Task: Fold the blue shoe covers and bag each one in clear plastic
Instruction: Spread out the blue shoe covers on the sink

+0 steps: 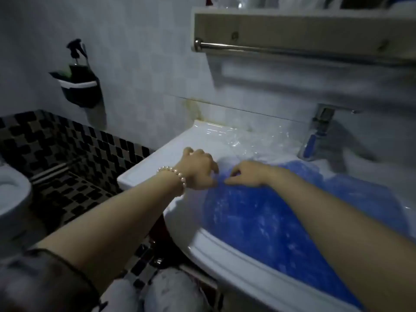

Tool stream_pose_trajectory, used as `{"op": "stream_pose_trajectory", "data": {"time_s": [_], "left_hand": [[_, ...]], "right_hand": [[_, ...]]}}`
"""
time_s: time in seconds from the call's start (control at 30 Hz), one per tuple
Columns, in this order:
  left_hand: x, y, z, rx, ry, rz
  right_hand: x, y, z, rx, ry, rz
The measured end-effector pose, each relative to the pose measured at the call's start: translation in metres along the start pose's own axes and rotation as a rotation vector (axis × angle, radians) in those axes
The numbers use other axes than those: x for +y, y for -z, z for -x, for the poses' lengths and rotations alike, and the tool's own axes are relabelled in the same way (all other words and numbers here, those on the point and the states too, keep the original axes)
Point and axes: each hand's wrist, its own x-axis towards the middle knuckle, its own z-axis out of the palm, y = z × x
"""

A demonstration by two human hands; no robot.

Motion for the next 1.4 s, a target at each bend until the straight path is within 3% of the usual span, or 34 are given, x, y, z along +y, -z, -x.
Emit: {"op": "stream_pose_trajectory", "data": {"time_s": [0.1,0.17,0.23,0.3,0.4,0.5,0.6,0.7,0.8,0.93,1.03,1.13,1.2,1.3,1.4], "left_hand": [[0.028,-0.004,0.004,-0.372,0.054,0.427],[0.040,-0.005,0.006,-0.477,0.006,0.467],[0.040,-0.005,0.007,-0.409,-0.019,0.381],[0.036,0.001,0.005,-0.226,0.015,0.431],[0.023,0.026,0.010,-0.003,0.181,0.884],[0.009,0.045,0.017,0.049,0.271,1.239],[0.004,0.055,0.023,0.153,0.268,1.306],[0.008,0.063,0.031,0.238,0.316,1.367],[0.016,0.068,0.040,0.107,0.367,1.536],[0.023,0.063,0.041,-0.084,0.464,1.770],[0.028,0.054,0.035,-0.064,0.623,2.062],[0.032,0.039,0.026,0.224,0.615,1.884],[0.034,0.032,0.025,0.355,0.428,1.562],[0.037,0.027,0.024,0.235,0.118,1.284],[0.043,0.022,0.017,0.233,0.048,1.050]], "right_hand": [[0.016,-0.001,0.024,-0.217,-0.022,-0.213],[0.024,0.003,0.038,-0.227,0.017,-0.181],[0.026,0.010,0.043,-0.099,0.037,-0.164],[0.026,0.018,0.042,0.123,0.029,-0.321],[0.022,0.037,0.048,0.482,0.010,-0.744],[0.017,0.049,0.059,0.624,-0.016,-1.041],[0.014,0.051,0.068,0.547,-0.054,-1.054],[0.018,0.050,0.082,0.263,0.014,-1.380],[0.028,0.044,0.090,0.090,0.085,-1.647],[0.024,0.032,0.090,0.185,-0.075,-1.811],[0.023,0.018,0.085,0.336,-0.305,-1.902],[0.029,0.001,0.070,0.336,-0.537,-2.267],[0.032,-0.003,0.061,0.364,-0.572,-2.342],[0.028,-0.004,0.057,0.298,-0.532,-2.297],[0.020,-0.003,0.056,0.214,-0.480,-2.201]]}}
